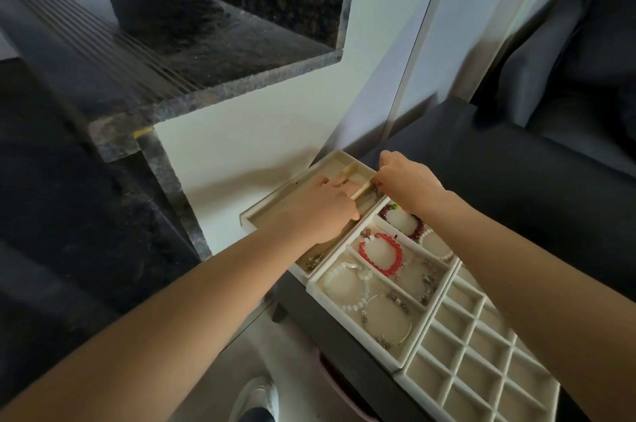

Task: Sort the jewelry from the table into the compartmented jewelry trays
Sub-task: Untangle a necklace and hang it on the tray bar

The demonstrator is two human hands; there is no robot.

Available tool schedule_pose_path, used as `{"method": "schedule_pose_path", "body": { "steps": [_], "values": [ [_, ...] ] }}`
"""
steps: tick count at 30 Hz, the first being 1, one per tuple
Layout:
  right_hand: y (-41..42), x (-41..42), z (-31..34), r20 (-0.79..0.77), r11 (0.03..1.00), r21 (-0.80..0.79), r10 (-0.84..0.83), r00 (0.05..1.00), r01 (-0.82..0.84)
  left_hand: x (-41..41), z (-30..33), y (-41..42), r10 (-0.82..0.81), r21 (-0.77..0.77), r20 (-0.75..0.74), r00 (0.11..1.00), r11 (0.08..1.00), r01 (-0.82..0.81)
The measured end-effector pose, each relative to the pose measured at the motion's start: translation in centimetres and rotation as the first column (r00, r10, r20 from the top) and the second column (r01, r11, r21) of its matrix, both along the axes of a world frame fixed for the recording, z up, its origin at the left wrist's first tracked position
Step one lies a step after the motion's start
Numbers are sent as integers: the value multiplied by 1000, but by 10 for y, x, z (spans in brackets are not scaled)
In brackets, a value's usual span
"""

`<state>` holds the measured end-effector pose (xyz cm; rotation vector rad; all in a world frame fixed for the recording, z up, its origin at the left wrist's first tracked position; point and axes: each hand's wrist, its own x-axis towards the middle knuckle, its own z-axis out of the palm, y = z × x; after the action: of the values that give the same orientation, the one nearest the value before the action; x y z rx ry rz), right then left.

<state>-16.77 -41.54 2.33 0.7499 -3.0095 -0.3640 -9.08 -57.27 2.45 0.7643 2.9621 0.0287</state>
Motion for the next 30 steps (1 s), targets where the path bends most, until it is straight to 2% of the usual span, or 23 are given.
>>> {"method": "schedule_pose_path", "body": {
  "steps": [2, 6, 8, 11, 15, 25, 30],
  "values": [
    [2, 2, 0, -22, 1000, -5, -19, 1000, 19, 4, 3, -2, 25, 37, 15, 1000, 999, -26],
    [5, 14, -1, 23, 978, -194, -69, 997, 72, 13, 12, -9, 66, 160, 5, 998, 985, -66],
    [5, 27, -2, 47, 970, -234, -56, 997, 65, 20, 14, -16, 87, 203, 14, 996, 975, -89],
    [2, 46, -4, 64, 986, -161, -42, 997, 52, 34, 13, -28, 85, 210, 8, 996, 974, -84],
    [-1, 55, -3, 95, 994, -82, -67, 993, 75, 47, 4, -40, 27, 118, 20, 999, 993, -29],
    [-4, 61, 2, 180, 989, -98, -96, 979, 115, 55, 3, -44, 5, 93, 36, 999, 996, -8],
    [3, 52, 5, 83, 991, -72, -110, 990, 116, 53, 6, -41, 50, 116, 10, 999, 992, -51]
  ]
}}
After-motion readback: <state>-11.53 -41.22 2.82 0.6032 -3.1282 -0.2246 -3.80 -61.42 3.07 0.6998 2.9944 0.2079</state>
